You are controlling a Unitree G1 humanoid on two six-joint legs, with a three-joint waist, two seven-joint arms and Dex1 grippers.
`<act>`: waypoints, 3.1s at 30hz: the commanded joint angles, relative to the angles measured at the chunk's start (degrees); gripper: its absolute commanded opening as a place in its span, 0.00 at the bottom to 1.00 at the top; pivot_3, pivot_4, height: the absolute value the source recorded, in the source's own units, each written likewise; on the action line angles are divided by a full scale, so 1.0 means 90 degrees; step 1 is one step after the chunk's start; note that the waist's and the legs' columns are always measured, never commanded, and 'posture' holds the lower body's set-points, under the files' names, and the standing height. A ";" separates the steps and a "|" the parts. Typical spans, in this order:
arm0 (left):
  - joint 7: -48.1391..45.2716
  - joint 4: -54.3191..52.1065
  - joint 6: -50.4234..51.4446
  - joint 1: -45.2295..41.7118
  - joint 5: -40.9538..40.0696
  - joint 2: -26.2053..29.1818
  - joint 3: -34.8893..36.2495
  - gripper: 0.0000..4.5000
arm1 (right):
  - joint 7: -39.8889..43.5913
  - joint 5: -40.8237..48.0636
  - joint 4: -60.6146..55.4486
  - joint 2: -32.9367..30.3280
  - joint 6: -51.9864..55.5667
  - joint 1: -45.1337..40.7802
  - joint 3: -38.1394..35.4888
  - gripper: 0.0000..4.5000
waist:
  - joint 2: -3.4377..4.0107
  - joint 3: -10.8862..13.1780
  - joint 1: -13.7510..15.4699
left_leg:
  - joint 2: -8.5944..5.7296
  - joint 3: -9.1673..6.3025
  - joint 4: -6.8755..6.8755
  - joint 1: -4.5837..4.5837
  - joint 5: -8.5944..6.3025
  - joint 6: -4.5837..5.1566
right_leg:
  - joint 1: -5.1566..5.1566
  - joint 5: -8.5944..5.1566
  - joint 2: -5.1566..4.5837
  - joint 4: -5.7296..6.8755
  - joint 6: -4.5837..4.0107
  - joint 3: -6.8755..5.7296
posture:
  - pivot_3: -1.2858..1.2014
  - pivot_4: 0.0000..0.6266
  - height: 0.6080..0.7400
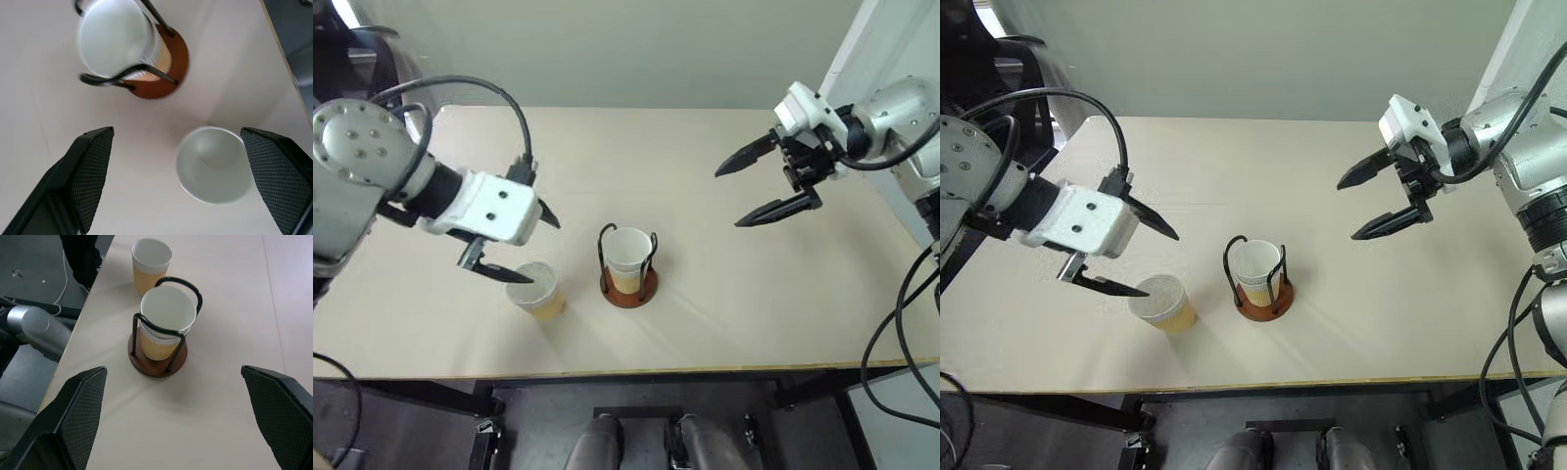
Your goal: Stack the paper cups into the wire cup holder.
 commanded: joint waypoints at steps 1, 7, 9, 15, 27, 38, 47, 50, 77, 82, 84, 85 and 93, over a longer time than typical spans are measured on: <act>-0.0186 -0.0311 -0.0145 -0.0104 -0.0169 0.0455 -0.0147 0.99 | 0.0024 0.0112 -0.0012 -0.0114 -0.0079 -0.0291 -0.0016 1.00 | 0.0000 0.0000 -0.0004 | 0.0000 -0.0001 -0.0002 -0.0001 -0.0001 -0.0002 | -0.0002 -0.0001 0.0001 -0.0001 -0.0001 0.0000 | 0.52 0.24 1.00; -0.0186 -0.0883 0.0018 0.0125 -0.0428 0.1095 -0.0269 0.99 | 0.0024 0.0119 0.0053 -0.0101 -0.0089 -0.0359 0.0057 1.00 | 0.0000 0.0000 -0.0007 | 0.0001 -0.0002 -0.0005 -0.0004 -0.0014 -0.0007 | -0.0007 -0.0008 0.0001 -0.0002 -0.0011 0.0000 | 0.52 0.24 1.00; -0.0186 -0.1005 -0.0024 0.0377 -0.0401 0.1278 -0.0207 0.99 | 0.0024 0.0116 0.0096 -0.0073 -0.0100 -0.0392 0.0082 1.00 | 0.0000 0.0000 -0.0010 | 0.0001 -0.0002 -0.0005 -0.0003 -0.0017 -0.0009 | -0.0007 -0.0010 0.0001 -0.0002 -0.0013 0.0000 | 0.52 0.24 1.00; -0.0186 -0.1143 -0.0224 0.1204 -0.0043 0.1653 0.0138 0.99 | 0.0024 0.0127 0.0233 -0.0003 -0.0168 -0.0507 0.0198 1.00 | 0.0000 0.0000 -0.0028 | 0.0005 -0.0002 -0.0006 -0.0001 -0.0021 -0.0016 | -0.0009 -0.0017 0.0003 0.0004 -0.0022 -0.0001 | 0.52 0.24 1.00; -0.0185 -0.0652 -0.0907 0.2221 0.1015 0.1417 0.0632 0.99 | 0.0024 0.0160 0.0391 0.0088 -0.0343 -0.0493 0.0270 1.00 | 0.0000 0.0000 -0.0029 | 0.0005 -0.0003 -0.0006 -0.0002 -0.0045 -0.0052 | -0.0011 -0.0024 0.0002 0.0007 -0.0034 -0.0001 | 0.52 0.24 1.00; -0.0104 -0.0362 -0.1319 0.2322 0.1743 0.0595 0.0690 0.99 | 0.0024 0.0193 0.0349 0.0086 -0.0261 -0.0542 0.0247 1.00 | 0.0000 0.0000 -0.0027 | 0.0005 -0.0003 -0.0006 -0.0001 -0.0056 -0.0068 | -0.0013 -0.0026 0.0002 0.0012 -0.0038 -0.0002 | 0.52 0.24 1.00; -0.0161 -0.0331 -0.1500 0.2451 0.2119 0.0198 0.0568 0.99 | 0.0024 0.0226 0.0219 0.0072 -0.0124 -0.0530 0.0192 1.00 | 0.0000 0.0000 -0.0026 | 0.0005 -0.0003 -0.0006 0.0000 -0.0055 -0.0066 | -0.0013 -0.0025 0.0003 0.0014 -0.0038 -0.0002 | 0.52 0.24 1.00; -0.0166 -0.0296 -0.1630 0.2489 0.2228 0.0089 0.0508 0.99 | 0.0024 0.0225 0.0189 0.0077 -0.0096 -0.0518 0.0172 1.00 | 0.0000 0.0000 -0.0025 | 0.0005 -0.0003 -0.0006 0.0001 -0.0055 -0.0066 | -0.0013 -0.0025 0.0002 0.0015 -0.0038 -0.0002 | 0.52 0.24 1.00; -0.0186 0.0068 -0.1257 0.1446 0.1843 0.0084 -0.0165 0.01 | 0.0024 0.0365 0.0173 -0.0118 -0.0233 -0.0317 0.0355 1.00 | -0.0001 0.0000 -0.0020 | 0.0005 -0.0003 -0.0005 0.0003 -0.0047 -0.0053 | -0.0012 -0.0022 0.0003 0.0018 -0.0035 -0.0003 | 0.52 0.24 1.00; -0.0186 0.0134 -0.1208 0.1330 0.1846 0.0029 -0.0176 0.01 | 0.0024 0.0363 0.0154 -0.0082 -0.0243 -0.0337 0.0344 1.00 | -0.0001 0.0000 -0.0020 | 0.0005 -0.0003 -0.0005 0.0002 -0.0043 -0.0046 | -0.0012 -0.0022 0.0002 0.0016 -0.0034 -0.0003 | 0.52 0.24 1.00; -0.0186 0.0153 -0.1193 0.1272 0.1849 0.0006 -0.0184 0.01 | 0.0024 0.0362 0.0166 -0.0074 -0.0267 -0.0332 0.0326 1.00 | -0.0001 0.0000 -0.0020 | 0.0005 -0.0003 -0.0005 0.0002 -0.0043 -0.0046 | -0.0013 -0.0022 0.0003 0.0017 -0.0034 -0.0003 | 0.52 0.24 1.00; -0.0186 0.0179 -0.1190 0.1219 0.1863 -0.0015 -0.0196 0.01 | 0.0024 0.0360 0.0206 -0.0057 -0.0281 -0.0343 0.0311 1.00 | -0.0001 0.0000 -0.0019 | 0.0005 -0.0003 -0.0005 0.0002 -0.0042 -0.0045 | -0.0013 -0.0022 0.0003 0.0017 -0.0034 -0.0003 | 0.52 0.24 1.00; -0.0186 0.0510 -0.1298 0.0784 0.1955 -0.0156 -0.0369 0.01 | 0.0024 0.0338 0.0473 0.0018 -0.0477 -0.0388 0.0228 1.00 | -0.0001 0.0000 -0.0015 | 0.0005 -0.0003 -0.0005 0.0002 -0.0037 -0.0036 | -0.0012 -0.0020 0.0002 0.0017 -0.0031 -0.0003 | 0.52 0.24 1.00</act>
